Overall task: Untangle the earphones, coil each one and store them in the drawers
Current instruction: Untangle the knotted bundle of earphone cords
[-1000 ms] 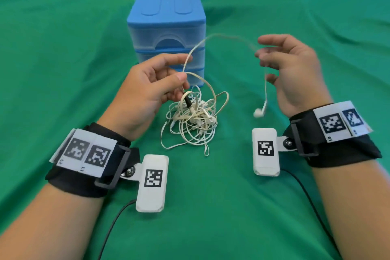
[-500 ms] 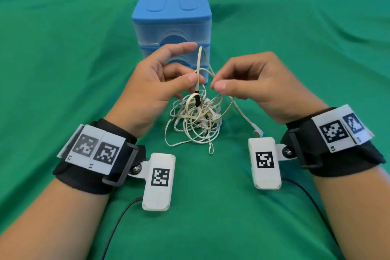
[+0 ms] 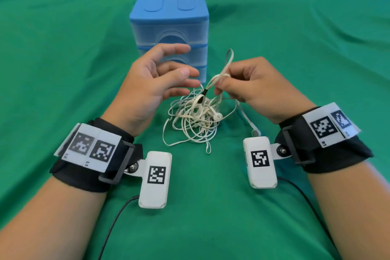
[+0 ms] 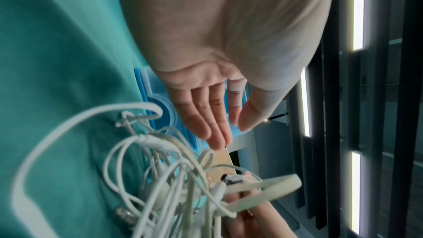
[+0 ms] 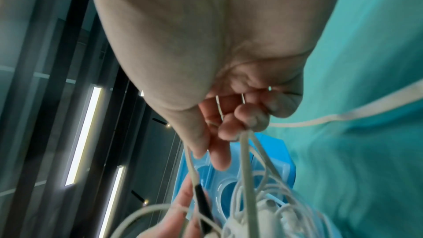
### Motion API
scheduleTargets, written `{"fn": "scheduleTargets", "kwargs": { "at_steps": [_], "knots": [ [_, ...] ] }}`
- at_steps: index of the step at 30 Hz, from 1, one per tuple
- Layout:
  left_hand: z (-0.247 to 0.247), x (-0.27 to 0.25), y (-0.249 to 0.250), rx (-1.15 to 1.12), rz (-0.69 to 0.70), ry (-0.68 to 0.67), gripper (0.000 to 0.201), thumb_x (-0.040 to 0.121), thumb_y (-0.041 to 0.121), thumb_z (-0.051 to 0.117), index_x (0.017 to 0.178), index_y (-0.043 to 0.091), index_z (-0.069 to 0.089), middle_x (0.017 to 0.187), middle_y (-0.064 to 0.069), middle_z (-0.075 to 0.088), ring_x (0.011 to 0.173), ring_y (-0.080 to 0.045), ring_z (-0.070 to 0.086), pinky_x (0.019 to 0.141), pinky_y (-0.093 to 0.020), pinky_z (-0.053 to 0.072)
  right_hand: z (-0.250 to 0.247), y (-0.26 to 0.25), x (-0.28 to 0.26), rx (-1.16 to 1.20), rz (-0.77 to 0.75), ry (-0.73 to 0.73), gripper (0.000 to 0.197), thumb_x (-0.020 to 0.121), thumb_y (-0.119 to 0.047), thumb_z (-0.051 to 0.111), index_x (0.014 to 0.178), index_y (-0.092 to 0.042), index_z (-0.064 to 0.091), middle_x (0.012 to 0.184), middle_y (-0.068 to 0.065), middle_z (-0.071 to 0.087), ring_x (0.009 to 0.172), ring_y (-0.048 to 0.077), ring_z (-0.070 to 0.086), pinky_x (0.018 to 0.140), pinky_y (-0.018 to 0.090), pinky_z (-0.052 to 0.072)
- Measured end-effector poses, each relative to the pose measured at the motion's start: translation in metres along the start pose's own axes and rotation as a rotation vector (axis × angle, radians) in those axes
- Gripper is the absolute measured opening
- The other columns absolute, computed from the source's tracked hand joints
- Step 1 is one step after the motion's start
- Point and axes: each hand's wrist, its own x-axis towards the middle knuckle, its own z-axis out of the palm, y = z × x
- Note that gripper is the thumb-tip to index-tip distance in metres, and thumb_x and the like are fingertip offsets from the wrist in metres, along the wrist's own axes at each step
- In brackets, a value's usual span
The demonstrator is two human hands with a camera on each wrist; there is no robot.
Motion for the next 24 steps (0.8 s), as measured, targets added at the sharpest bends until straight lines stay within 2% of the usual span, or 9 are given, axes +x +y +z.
{"fn": "scheduleTargets", "kwargs": {
  "at_steps": [4,6,9,11,13,16,18,20,24],
  "knots": [
    [-0.007,0.001,-0.005,0.190,-0.085,-0.107,0.031,0.080,0.008,0.065,0.110,0.016,0.069,0.095,-0.004,0.070,0.081,-0.014,0.060,0.070,-0.028,0.045,-0.004,0.000,0.005,0.066,0.067,0.194,0.035,0.099,-0.017,0.058,0.073,0.003,0.070,0.049,0.004,0.046,0.043,0.011,0.036,0.045,0.019,0.030],
    [-0.007,-0.002,-0.007,0.263,-0.105,-0.244,0.037,0.075,0.015,0.074,0.112,0.017,0.068,0.103,-0.004,0.067,0.088,-0.015,0.056,0.077,-0.029,0.046,-0.006,0.001,0.007,0.129,0.108,0.278,0.037,0.099,-0.015,0.055,0.067,-0.002,0.069,0.045,0.003,0.046,0.040,0.012,0.036,0.042,0.020,0.030],
    [-0.004,-0.004,-0.007,0.406,-0.121,-0.349,0.056,0.066,0.021,0.091,0.116,0.025,0.067,0.115,-0.005,0.064,0.090,-0.011,0.054,0.078,-0.020,0.049,-0.009,0.004,0.007,0.209,0.173,0.326,0.037,0.096,-0.009,0.053,0.062,-0.011,0.068,0.049,0.006,0.050,0.038,0.014,0.040,0.043,0.022,0.032],
    [-0.002,-0.003,-0.009,0.437,-0.124,-0.330,0.057,0.063,0.019,0.094,0.114,0.025,0.068,0.111,-0.005,0.065,0.085,-0.013,0.054,0.075,-0.020,0.049,-0.009,0.005,0.008,0.223,0.191,0.306,0.023,0.094,-0.004,0.053,0.076,-0.008,0.067,0.056,0.008,0.055,0.040,0.014,0.046,0.046,0.023,0.034],
    [-0.003,-0.003,-0.010,0.384,-0.143,-0.281,0.048,0.065,0.019,0.088,0.110,0.019,0.069,0.098,-0.002,0.065,0.078,-0.020,0.053,0.076,-0.028,0.049,-0.009,0.005,0.008,0.220,0.179,0.273,0.012,0.090,0.001,0.056,0.093,-0.009,0.063,0.066,0.010,0.062,0.046,0.015,0.054,0.050,0.023,0.037],
    [-0.007,-0.001,-0.014,0.345,-0.140,-0.209,0.034,0.073,0.017,0.086,0.105,0.015,0.073,0.089,-0.005,0.066,0.078,-0.024,0.054,0.078,-0.039,0.045,-0.009,0.004,0.007,0.235,0.152,0.272,0.037,0.075,-0.006,0.063,0.109,-0.018,0.056,0.081,0.013,0.067,0.055,0.018,0.061,0.055,0.025,0.040],
    [-0.007,0.000,-0.014,0.343,-0.126,-0.157,0.022,0.079,0.016,0.082,0.100,0.014,0.074,0.084,-0.011,0.066,0.077,-0.025,0.055,0.072,-0.037,0.045,-0.010,0.001,0.006,0.240,0.115,0.293,0.040,0.069,-0.010,0.062,0.107,-0.020,0.055,0.081,0.011,0.065,0.056,0.017,0.058,0.056,0.026,0.039],
    [-0.005,0.000,-0.013,0.330,-0.121,-0.113,0.012,0.083,0.012,0.077,0.094,0.012,0.073,0.081,-0.015,0.066,0.074,-0.024,0.055,0.062,-0.028,0.046,-0.012,-0.001,0.005,0.278,0.056,0.281,0.028,0.069,-0.006,0.061,0.095,-0.015,0.058,0.071,0.008,0.058,0.052,0.016,0.048,0.052,0.026,0.034],
    [-0.004,0.001,-0.013,0.349,-0.100,-0.091,0.003,0.088,0.007,0.073,0.090,0.010,0.072,0.078,-0.013,0.065,0.070,-0.021,0.056,0.057,-0.020,0.047,-0.010,-0.004,0.000,0.210,-0.026,0.051,0.003,0.077,-0.005,0.065,0.075,-0.004,0.067,0.055,0.010,0.052,0.048,0.018,0.039,0.047,0.022,0.031]
  ]
}}
